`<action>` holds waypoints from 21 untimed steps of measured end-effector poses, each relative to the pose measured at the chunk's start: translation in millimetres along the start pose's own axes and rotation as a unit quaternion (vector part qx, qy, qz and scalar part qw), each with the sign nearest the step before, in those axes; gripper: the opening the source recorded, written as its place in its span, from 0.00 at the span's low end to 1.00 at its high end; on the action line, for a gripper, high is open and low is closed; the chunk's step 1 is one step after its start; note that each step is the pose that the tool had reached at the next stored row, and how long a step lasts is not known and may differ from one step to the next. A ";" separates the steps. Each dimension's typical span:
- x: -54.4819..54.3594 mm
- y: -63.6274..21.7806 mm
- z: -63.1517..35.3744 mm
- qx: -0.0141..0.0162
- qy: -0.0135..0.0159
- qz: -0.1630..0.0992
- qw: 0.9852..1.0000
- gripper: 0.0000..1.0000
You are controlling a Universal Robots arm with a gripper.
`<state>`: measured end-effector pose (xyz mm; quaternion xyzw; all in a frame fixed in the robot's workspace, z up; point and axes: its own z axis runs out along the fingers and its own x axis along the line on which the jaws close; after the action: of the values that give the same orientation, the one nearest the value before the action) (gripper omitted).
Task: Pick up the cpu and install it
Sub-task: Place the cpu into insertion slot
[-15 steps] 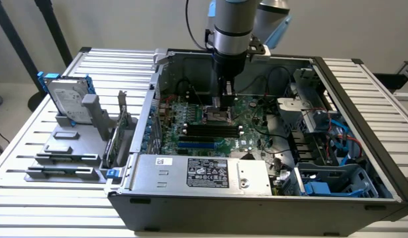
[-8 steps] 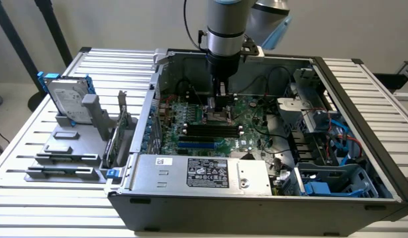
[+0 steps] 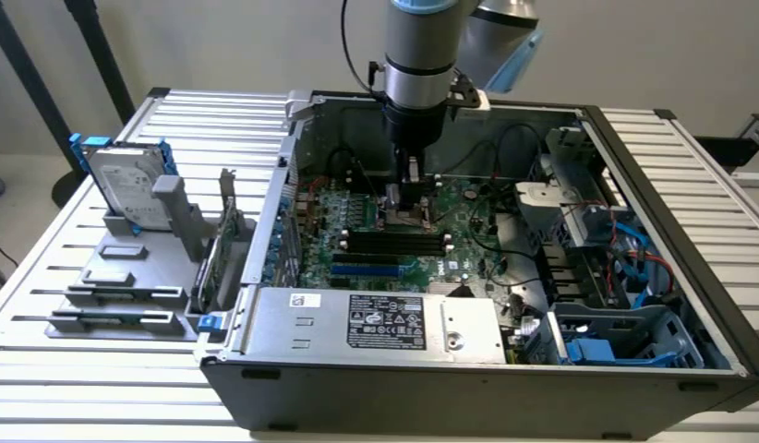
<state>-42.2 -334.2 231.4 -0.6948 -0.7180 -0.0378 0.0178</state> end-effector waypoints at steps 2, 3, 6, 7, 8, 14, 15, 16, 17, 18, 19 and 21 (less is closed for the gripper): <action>-0.2 -0.1 2.4 0.000 0.000 0.003 1.000 0.55; -0.3 -0.1 3.5 0.000 0.000 0.005 1.000 0.55; -0.5 -0.2 6.4 -0.001 0.000 0.015 1.000 0.55; -0.6 -0.2 7.3 -0.001 -0.001 0.020 1.000 0.55; -0.6 -0.3 8.1 -0.002 -0.001 0.026 1.000 0.55; -0.7 -0.3 9.4 -0.002 -0.001 0.036 0.999 0.55; -0.7 -0.3 9.6 -0.002 -0.001 0.036 0.999 0.55; -0.7 -0.3 10.1 -0.002 -0.001 0.036 0.999 0.55; -0.7 -0.2 10.6 -0.003 -0.001 0.035 0.999 0.55; -0.8 -0.3 11.3 -0.003 -0.001 0.035 0.999 0.55; -0.9 -0.4 12.1 -0.004 -0.001 0.035 0.999 0.55; -1.0 -0.6 13.5 -0.006 -0.001 0.035 0.999 0.55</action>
<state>-42.5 -334.2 217.8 -0.7196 -0.6930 -0.0407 0.0142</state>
